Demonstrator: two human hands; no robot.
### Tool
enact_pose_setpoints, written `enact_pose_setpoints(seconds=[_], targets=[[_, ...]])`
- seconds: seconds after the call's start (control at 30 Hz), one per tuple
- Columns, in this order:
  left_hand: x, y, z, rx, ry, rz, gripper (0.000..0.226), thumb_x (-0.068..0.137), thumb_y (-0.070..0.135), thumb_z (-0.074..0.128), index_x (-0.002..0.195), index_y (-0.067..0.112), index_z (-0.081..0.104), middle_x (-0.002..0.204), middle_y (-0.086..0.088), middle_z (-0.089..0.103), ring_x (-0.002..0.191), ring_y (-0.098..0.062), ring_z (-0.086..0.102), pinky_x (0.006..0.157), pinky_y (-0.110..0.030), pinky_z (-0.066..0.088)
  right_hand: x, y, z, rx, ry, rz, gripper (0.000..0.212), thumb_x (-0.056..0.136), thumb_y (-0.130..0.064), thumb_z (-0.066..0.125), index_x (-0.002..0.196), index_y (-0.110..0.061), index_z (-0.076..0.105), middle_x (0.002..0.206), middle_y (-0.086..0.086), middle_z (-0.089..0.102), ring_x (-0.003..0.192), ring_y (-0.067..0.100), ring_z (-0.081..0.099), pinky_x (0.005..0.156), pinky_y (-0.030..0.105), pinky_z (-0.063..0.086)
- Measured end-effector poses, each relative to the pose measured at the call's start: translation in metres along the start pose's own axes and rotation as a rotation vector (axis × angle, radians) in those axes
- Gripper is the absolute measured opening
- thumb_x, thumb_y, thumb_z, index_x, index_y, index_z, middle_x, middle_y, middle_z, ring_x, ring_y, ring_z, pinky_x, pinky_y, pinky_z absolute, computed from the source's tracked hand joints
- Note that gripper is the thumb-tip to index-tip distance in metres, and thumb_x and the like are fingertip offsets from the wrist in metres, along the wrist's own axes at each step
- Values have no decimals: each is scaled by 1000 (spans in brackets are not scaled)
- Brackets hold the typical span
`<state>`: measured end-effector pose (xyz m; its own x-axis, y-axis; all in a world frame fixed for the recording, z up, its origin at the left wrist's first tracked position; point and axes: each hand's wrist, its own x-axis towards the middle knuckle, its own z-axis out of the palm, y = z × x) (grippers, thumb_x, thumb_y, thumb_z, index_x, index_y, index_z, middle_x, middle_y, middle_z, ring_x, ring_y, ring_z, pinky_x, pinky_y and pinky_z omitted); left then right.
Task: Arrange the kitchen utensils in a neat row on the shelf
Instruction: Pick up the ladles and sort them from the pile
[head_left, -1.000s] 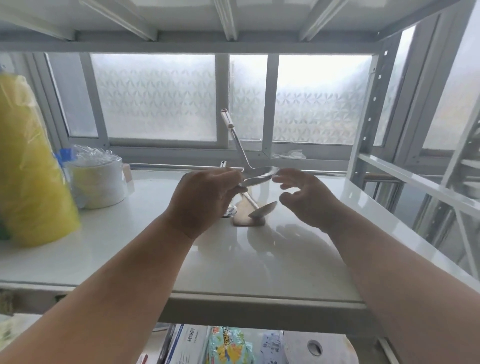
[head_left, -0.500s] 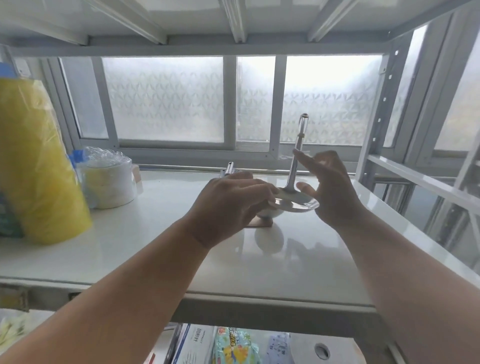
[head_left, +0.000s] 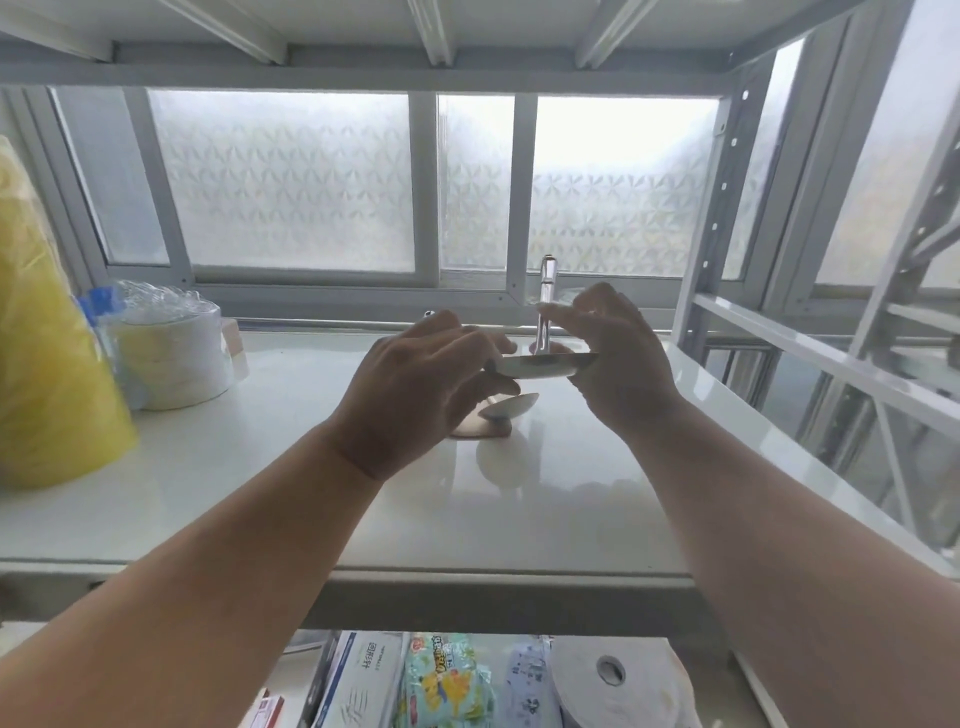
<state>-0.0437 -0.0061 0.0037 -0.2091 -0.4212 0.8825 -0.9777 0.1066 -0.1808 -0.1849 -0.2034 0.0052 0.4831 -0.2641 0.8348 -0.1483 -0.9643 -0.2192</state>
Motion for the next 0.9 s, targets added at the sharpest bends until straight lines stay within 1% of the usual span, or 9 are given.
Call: enact_pose_setpoints(seconds=[0.1, 0.2, 0.3, 0.37, 0.47, 0.53, 0.67, 0.8, 0.9], targets=[[4, 5, 1, -33, 25, -26, 33, 102, 36, 73, 93, 4, 73, 100, 1, 77, 81, -22, 66, 62, -43, 57, -1, -3, -2, 3, 9, 41, 32, 78, 2, 75, 103, -18, 76, 95, -1, 62, 97, 27, 62, 71, 39, 54], [14, 10, 3, -66, 83, -103, 41, 103, 41, 68, 90, 1, 68, 82, 1, 66, 69, -21, 56, 57, -41, 51, -1, -8, -4, -156, 77, -15, 5, 85, -13, 74, 89, -11, 71, 92, 2, 65, 90, 29, 63, 60, 36, 51], [32, 12, 6, -185, 137, -264, 42, 99, 44, 69, 92, 3, 63, 75, 7, 61, 63, -22, 55, 57, -38, 48, 1, -4, 1, -142, 110, -25, 11, 94, -29, 68, 94, -18, 69, 93, -3, 65, 91, 23, 60, 60, 35, 50], [53, 15, 10, -324, 188, -409, 39, 99, 44, 68, 95, 5, 62, 73, -4, 64, 66, -29, 60, 59, -40, 49, 4, 1, 2, -100, 124, 24, 16, 96, -34, 65, 107, -23, 66, 98, -8, 64, 95, 18, 59, 65, 36, 51], [87, 25, 17, -464, 291, -535, 37, 99, 41, 67, 99, 4, 64, 78, -8, 66, 76, -24, 66, 65, -35, 55, 3, 7, 3, -44, 136, 95, 32, 94, -38, 70, 122, -26, 63, 107, -12, 63, 100, 12, 59, 72, 36, 52], [106, 27, 25, -538, 325, -584, 37, 100, 41, 66, 100, 4, 65, 80, -12, 67, 76, -27, 66, 68, -42, 56, 5, 12, 2, -35, 154, 177, 42, 92, -41, 71, 129, -26, 59, 111, -9, 62, 105, 14, 57, 75, 35, 50], [112, 26, 49, -767, 350, -676, 16, 103, 25, 68, 92, 14, 68, 58, 2, 57, 51, -18, 52, 53, -32, 45, 8, 28, 3, -76, 176, 323, 46, 93, -38, 72, 133, -24, 54, 114, -4, 59, 110, 19, 50, 82, 30, 41], [104, 14, 60, -962, 417, -772, 21, 104, 19, 67, 93, 1, 67, 60, -19, 54, 46, -18, 48, 50, -30, 45, 13, 44, 8, -130, 218, 424, 15, 97, -25, 65, 110, -18, 67, 105, 2, 58, 105, 28, 51, 78, 29, 35], [102, -1, 57, -1047, 436, -787, 30, 99, 30, 67, 95, 0, 67, 74, -40, 55, 48, -19, 49, 52, -32, 46, 13, 53, 11, -207, 185, 454, 15, 98, -28, 63, 93, -14, 66, 98, 6, 57, 99, 32, 51, 79, 33, 35]])
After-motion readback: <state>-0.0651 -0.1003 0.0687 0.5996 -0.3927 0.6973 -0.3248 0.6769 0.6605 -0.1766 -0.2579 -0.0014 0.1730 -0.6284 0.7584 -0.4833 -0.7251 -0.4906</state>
